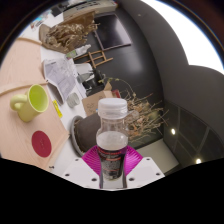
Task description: Pour water
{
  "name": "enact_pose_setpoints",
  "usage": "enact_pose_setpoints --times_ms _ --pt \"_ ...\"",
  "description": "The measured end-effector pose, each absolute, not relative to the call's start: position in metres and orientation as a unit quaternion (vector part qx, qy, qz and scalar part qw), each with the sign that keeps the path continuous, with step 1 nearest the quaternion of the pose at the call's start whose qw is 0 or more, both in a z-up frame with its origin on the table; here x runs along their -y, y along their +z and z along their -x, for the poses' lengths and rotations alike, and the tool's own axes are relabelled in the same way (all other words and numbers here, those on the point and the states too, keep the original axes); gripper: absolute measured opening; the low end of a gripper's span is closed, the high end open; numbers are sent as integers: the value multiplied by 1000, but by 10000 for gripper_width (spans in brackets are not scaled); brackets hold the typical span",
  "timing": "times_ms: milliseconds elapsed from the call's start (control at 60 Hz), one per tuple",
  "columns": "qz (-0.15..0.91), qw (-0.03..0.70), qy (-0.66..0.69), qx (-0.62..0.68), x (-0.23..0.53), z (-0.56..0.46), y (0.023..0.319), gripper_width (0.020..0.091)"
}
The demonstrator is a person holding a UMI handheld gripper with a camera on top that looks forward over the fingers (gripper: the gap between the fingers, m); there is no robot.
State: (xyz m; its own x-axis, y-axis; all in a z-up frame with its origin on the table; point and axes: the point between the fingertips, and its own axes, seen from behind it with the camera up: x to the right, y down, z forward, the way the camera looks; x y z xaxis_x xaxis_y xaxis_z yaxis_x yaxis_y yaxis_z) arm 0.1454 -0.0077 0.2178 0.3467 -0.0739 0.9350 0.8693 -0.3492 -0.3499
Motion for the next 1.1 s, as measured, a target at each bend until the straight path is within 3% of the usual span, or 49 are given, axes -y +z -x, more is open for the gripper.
enact_pose_setpoints --times_ms 283,600,733,933,1100 --pt "503 401 -593 485 -52 -72 193 254" --pt "449 351 -611 548 -66 -57 165 255" --pt "525 391 -576 491 -61 -68 173 256" --pt "709 486 -416 297 -44 -87 181 258" --pt "802 526 -244 145 -33 -81 154 258"
